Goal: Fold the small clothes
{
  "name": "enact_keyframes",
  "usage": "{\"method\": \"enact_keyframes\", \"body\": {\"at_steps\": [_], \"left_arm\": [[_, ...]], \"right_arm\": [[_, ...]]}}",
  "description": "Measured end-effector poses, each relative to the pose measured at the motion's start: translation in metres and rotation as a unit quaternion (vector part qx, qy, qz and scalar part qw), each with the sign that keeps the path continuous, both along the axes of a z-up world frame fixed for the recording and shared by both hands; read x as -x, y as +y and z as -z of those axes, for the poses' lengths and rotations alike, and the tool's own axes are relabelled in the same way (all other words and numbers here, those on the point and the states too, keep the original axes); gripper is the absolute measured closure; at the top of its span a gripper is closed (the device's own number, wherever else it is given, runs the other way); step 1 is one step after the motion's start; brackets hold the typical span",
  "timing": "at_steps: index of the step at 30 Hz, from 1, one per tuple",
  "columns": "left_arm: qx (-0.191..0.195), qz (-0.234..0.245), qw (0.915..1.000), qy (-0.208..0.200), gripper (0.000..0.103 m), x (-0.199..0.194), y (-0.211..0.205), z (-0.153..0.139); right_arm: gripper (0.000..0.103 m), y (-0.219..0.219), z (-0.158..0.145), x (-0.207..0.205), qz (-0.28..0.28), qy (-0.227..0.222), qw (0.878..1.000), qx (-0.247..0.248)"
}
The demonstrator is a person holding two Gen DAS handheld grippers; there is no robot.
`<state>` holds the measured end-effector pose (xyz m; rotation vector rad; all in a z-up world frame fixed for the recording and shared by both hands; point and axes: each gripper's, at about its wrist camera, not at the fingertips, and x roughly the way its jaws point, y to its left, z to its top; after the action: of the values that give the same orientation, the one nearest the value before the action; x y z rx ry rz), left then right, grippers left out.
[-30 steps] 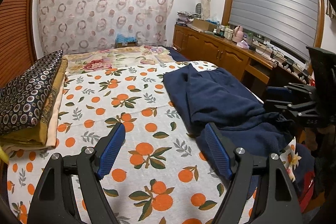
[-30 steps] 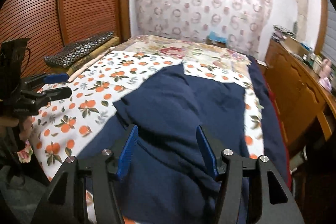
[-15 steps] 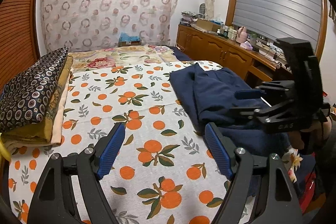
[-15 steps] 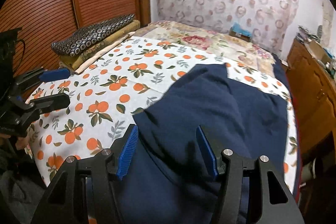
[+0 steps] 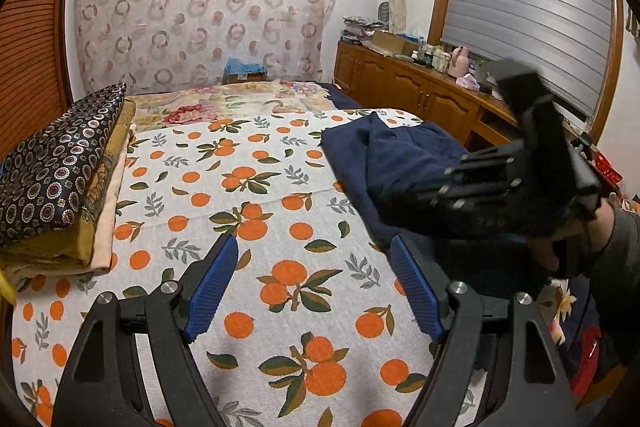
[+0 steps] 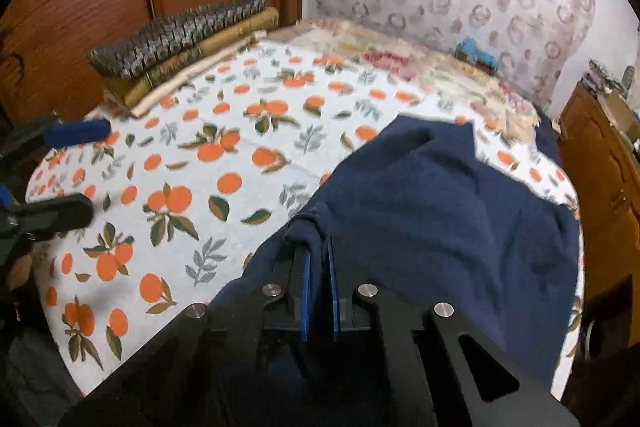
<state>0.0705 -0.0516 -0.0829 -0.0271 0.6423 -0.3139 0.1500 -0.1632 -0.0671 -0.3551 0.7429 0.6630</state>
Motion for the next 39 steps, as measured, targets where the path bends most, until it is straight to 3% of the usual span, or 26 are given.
{"method": "enact_keyframes", "body": {"at_steps": [5,13,18,21,25,32,36,39], "left_arm": [[0.001,0.0,1.0,0.002,0.024,-0.001,0.0,0.002],[0.003,0.003,1.0,0.004,0.024,-0.001,-0.004,0.004],[0.003,0.004,0.9999,0.01,0.024,-0.004,-0.006,0.008],[0.003,0.007,0.9999,0.014,0.024,-0.007,-0.008,0.009],[-0.004,0.021,0.9996,0.018,0.024,-0.023,-0.014,0.006],[-0.024,0.054,0.9981,0.019,0.024,-0.07,-0.038,-0.01],[-0.027,0.073,0.9965,0.031,0.024,-0.103,-0.056,-0.012],[-0.027,0.079,0.9956,0.041,0.026,-0.13,-0.068,-0.01]], "right_arm": [[0.096,-0.03,-0.036,-0.002,0.027,-0.059,0.998,-0.025],[0.096,-0.088,-0.075,-0.058,0.124,-0.114,0.986,0.002],[0.096,-0.107,-0.064,-0.093,0.179,-0.101,0.978,0.029],[0.095,-0.116,-0.046,-0.112,0.22,-0.07,0.972,0.045],[0.064,-0.127,-0.034,-0.117,0.247,-0.049,0.967,0.035],[0.053,-0.156,-0.052,-0.103,0.246,-0.046,0.967,-0.047],[0.052,-0.177,-0.03,-0.109,0.224,0.001,0.971,-0.082],[0.052,-0.175,-0.02,-0.112,0.205,0.018,0.975,-0.081]]}}
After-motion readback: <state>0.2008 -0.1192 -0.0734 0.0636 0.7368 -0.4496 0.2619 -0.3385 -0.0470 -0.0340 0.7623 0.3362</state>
